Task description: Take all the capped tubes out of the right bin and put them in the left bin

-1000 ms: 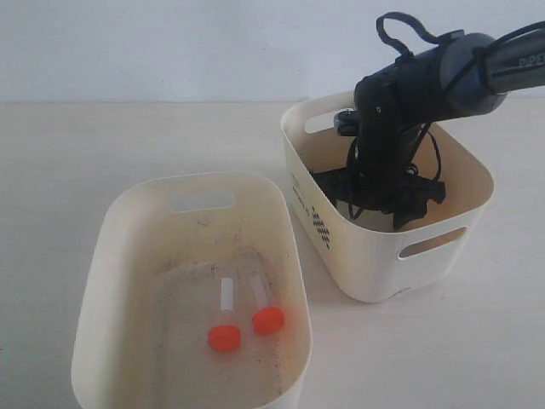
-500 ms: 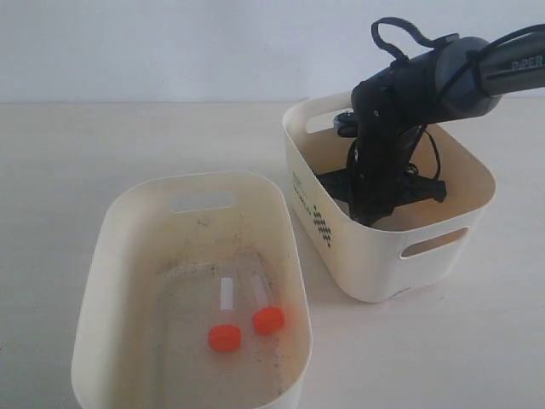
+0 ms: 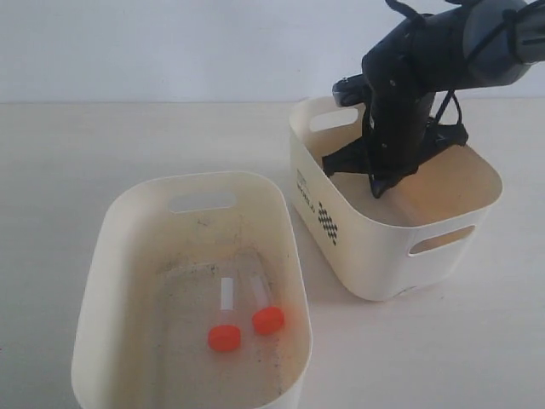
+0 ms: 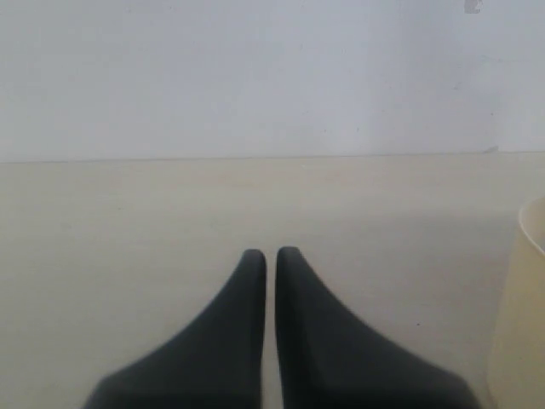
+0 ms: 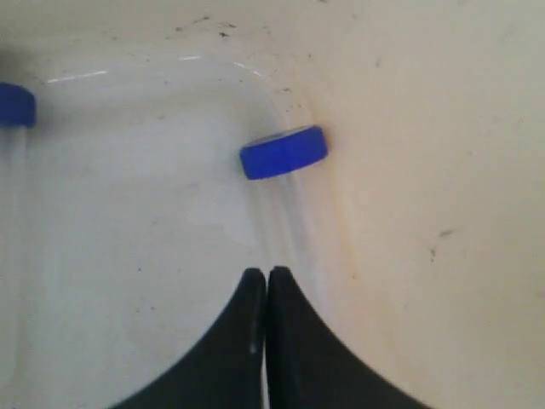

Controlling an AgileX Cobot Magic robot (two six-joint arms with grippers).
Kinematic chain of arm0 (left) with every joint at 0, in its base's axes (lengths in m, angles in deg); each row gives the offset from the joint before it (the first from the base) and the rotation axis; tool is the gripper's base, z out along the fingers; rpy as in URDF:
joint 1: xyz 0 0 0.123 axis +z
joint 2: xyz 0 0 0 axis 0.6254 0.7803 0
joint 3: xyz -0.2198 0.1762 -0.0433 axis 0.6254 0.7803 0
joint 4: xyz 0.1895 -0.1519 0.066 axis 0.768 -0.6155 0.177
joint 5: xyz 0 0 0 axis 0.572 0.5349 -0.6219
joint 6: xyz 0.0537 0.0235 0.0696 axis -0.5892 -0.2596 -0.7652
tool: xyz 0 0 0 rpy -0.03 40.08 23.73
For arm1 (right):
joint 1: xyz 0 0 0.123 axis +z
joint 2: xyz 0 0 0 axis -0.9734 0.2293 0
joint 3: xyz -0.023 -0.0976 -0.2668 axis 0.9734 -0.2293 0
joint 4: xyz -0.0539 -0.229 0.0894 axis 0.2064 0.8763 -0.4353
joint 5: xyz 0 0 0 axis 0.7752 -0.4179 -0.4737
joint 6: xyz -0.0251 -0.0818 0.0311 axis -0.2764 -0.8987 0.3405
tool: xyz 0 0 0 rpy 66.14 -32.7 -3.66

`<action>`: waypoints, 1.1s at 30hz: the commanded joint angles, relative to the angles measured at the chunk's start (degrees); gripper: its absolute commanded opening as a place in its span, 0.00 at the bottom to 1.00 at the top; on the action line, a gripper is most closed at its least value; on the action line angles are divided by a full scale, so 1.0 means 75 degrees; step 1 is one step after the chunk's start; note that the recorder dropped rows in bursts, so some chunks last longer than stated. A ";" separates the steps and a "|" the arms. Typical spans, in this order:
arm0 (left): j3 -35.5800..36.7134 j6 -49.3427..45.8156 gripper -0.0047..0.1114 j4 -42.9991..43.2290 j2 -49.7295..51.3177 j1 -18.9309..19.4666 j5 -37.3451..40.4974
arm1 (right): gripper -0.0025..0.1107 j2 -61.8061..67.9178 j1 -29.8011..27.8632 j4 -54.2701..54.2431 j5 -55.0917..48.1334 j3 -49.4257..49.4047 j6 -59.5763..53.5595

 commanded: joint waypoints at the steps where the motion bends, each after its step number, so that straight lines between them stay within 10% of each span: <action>1: -0.0028 0.0073 0.08 -0.0048 0.0024 0.0002 -0.0053 | 0.02 -0.0083 -0.0005 0.0393 -0.0280 0.0058 -0.0619; 6: -0.0028 0.0073 0.08 -0.0048 0.0024 0.0002 -0.0053 | 0.04 -0.0039 -0.0005 0.0510 -0.0390 0.0058 -0.0973; 15: -0.0028 0.0073 0.08 -0.0048 0.0024 0.0002 -0.0053 | 0.47 -0.0039 -0.0005 0.0452 -0.0343 0.0058 -0.0986; 33: -0.0028 0.0073 0.08 -0.0048 0.0024 0.0002 -0.0053 | 0.42 -0.0515 0.0066 0.0564 -0.0695 0.0098 -0.0568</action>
